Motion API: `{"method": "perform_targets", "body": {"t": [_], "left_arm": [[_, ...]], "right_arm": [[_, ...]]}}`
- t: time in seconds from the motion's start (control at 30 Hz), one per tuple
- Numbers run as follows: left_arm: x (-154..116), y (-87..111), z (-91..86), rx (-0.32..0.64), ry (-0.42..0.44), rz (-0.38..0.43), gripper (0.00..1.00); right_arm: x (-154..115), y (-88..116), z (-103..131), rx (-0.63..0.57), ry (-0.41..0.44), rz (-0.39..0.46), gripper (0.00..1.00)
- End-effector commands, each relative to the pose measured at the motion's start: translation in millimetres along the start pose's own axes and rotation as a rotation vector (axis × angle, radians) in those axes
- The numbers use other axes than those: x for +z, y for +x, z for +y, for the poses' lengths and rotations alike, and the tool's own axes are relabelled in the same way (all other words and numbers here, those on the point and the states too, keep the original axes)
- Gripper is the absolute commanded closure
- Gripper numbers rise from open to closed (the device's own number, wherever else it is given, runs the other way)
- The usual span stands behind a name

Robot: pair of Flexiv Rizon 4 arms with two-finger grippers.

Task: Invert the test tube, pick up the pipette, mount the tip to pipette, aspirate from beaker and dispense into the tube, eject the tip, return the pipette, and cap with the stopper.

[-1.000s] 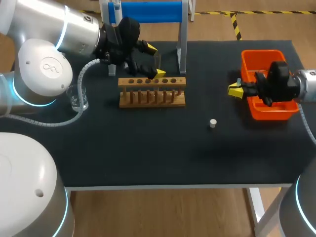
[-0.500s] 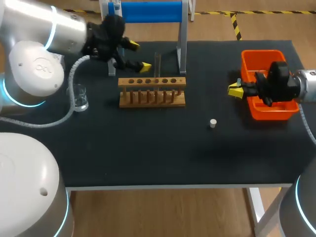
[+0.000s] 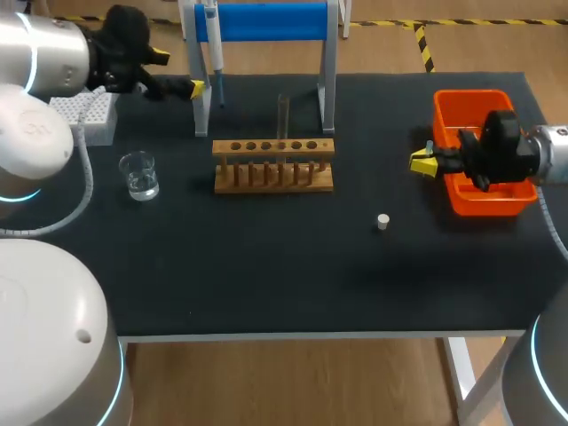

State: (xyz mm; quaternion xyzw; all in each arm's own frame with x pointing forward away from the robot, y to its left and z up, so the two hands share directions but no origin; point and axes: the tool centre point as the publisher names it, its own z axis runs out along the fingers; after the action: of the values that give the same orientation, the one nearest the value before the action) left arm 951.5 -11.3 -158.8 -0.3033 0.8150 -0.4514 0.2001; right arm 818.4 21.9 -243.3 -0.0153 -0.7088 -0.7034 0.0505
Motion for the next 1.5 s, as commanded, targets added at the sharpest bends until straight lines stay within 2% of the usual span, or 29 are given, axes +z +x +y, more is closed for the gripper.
{"method": "perform_targets", "body": {"t": [0.03,0.13,0.2,0.7,0.8,1.27,1.5], "left_arm": [[11,-12.2,7.3,-0.019,0.022,-0.053,0.00],[15,-23.2,5.5,-0.048,0.037,-0.137,0.00],[18,-32.9,3.6,-0.090,0.032,-0.275,0.00],[18,-32.9,3.6,-0.090,0.032,-0.275,0.00],[34,-34.3,2.5,-0.114,0.043,-0.275,0.00],[71,-68.7,-4.6,-0.181,0.083,-0.402,0.00],[87,-84.2,-10.2,-0.217,0.109,-0.421,0.00]], "right_arm": [[0,1,1,0.000,0.002,-0.002,1.00],[0,1,1,0.000,0.002,-0.002,1.00],[0,1,1,0.000,0.002,-0.002,1.00],[0,1,1,0.000,0.002,-0.002,1.00],[0,1,1,0.000,0.002,-0.002,1.00],[0,1,1,0.000,0.002,-0.002,1.00],[0,1,1,0.000,0.002,-0.002,1.00]]}}
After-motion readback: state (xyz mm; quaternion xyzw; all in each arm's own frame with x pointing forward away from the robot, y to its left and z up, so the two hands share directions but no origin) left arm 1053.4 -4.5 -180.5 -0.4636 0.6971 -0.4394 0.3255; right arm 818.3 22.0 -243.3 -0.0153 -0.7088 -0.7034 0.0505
